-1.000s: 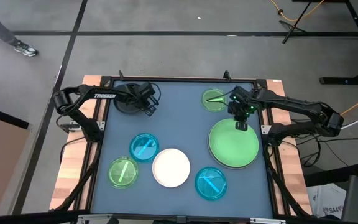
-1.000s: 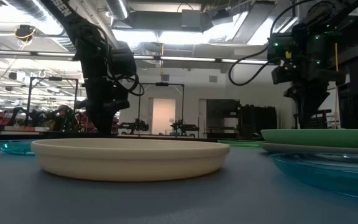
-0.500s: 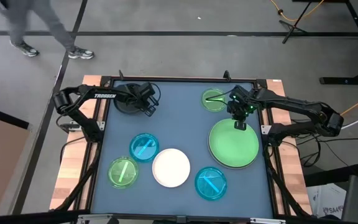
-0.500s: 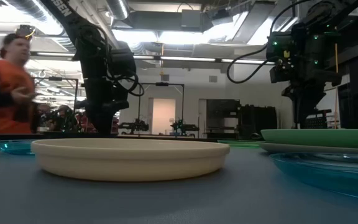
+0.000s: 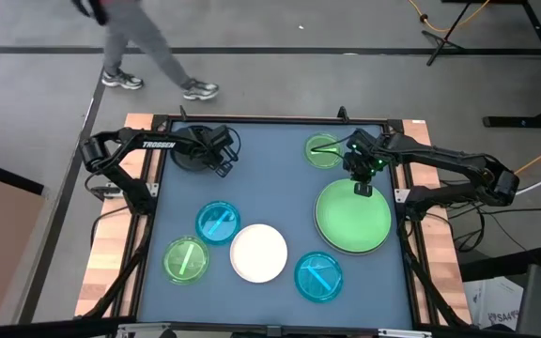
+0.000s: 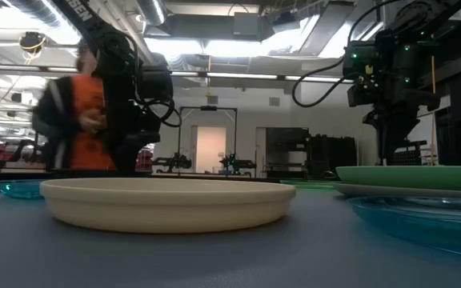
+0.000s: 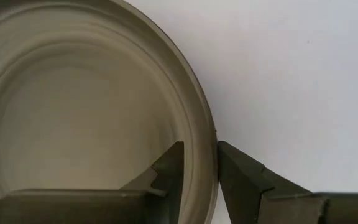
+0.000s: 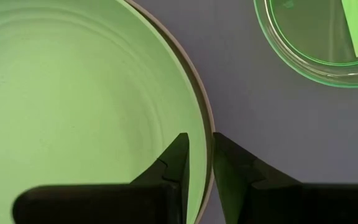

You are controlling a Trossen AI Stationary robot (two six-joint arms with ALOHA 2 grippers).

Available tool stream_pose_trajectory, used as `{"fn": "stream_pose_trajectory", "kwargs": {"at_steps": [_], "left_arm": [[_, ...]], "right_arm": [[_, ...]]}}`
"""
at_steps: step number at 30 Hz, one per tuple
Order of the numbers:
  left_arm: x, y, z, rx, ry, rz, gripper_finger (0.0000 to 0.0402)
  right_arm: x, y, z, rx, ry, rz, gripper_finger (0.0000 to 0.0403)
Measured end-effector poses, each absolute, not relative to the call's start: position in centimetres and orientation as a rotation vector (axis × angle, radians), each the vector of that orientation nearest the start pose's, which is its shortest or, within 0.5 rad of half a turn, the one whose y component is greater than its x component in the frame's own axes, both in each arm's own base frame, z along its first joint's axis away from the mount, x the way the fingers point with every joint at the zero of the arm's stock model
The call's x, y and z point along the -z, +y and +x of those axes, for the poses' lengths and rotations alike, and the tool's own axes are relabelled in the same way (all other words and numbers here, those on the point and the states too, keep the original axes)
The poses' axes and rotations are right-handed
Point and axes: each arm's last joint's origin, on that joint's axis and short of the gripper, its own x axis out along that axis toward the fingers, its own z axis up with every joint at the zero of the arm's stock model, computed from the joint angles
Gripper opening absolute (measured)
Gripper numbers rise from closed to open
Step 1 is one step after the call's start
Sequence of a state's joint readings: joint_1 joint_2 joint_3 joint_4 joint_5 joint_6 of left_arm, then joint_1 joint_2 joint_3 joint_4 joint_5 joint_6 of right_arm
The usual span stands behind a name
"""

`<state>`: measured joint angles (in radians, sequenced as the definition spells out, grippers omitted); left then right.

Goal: Stack plastic plates
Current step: Stack the black plate on top of the light green plate

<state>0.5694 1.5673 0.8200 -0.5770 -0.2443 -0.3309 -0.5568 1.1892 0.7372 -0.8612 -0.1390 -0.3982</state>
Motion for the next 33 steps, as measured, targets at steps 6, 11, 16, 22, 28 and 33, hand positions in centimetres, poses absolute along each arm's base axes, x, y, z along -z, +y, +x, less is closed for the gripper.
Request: {"fn": "stream_pose_trajectory", "kwargs": {"at_steps": [6,11,16,22,28,33], "left_arm": [[-15.1,14.8,21.8,-0.909,1.223,-0.485,0.0089],[-14.0,14.9,21.9,-0.913,1.269,-0.484,0.0089],[-13.5,15.0,22.1,-0.918,1.289,-0.478,0.0089],[-13.5,14.8,22.2,-0.92,1.285,-0.463,0.0074],[-13.6,14.4,22.5,-0.921,1.288,-0.436,0.0039],[-13.5,14.0,22.7,-0.919,1.291,-0.409,0.0025]], "right_arm": [[-20.2,-9.9,16.6,0.102,1.276,0.109,0.006],[-20.2,-9.8,16.6,0.101,1.276,0.109,0.006],[-20.2,-9.8,16.6,0.101,1.276,0.109,0.006],[-20.2,-9.8,16.6,0.101,1.276,0.109,0.006],[-20.2,-9.8,16.6,0.1,1.275,0.11,0.006],[-20.2,-9.8,16.6,0.1,1.275,0.11,0.006]]}}
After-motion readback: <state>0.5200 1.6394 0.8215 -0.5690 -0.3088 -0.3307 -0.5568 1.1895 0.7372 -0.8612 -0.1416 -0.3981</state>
